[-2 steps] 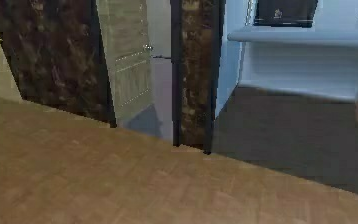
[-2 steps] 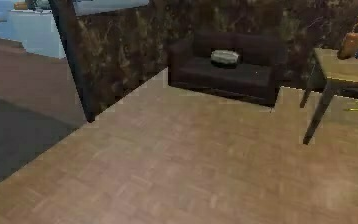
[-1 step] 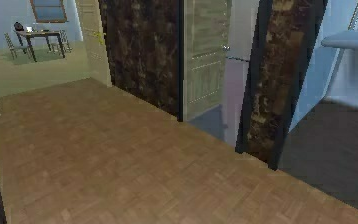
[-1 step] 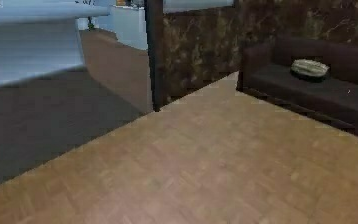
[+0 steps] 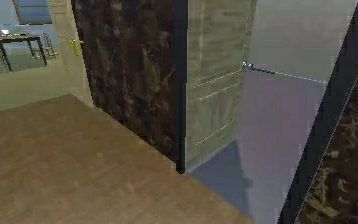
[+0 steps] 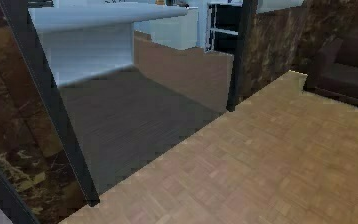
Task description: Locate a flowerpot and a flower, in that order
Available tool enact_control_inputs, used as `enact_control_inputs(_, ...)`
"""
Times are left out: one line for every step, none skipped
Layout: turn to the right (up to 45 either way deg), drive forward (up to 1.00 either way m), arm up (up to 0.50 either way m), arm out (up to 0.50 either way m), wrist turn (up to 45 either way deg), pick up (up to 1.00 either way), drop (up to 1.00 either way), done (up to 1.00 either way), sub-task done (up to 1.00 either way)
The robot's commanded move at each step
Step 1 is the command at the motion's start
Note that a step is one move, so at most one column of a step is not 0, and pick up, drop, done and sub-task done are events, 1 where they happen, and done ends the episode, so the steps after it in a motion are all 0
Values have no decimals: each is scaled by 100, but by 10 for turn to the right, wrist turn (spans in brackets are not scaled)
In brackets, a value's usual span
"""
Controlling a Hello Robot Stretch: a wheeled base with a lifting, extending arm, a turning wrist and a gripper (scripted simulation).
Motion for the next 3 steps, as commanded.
enact_control_inputs(-30,0,0,0,0,0,0,0,0)
enact_control_inputs(0,65,0,0,0,0,0,0,0)
enact_control_inputs(450,0,0,0,0,0,0,0,0)
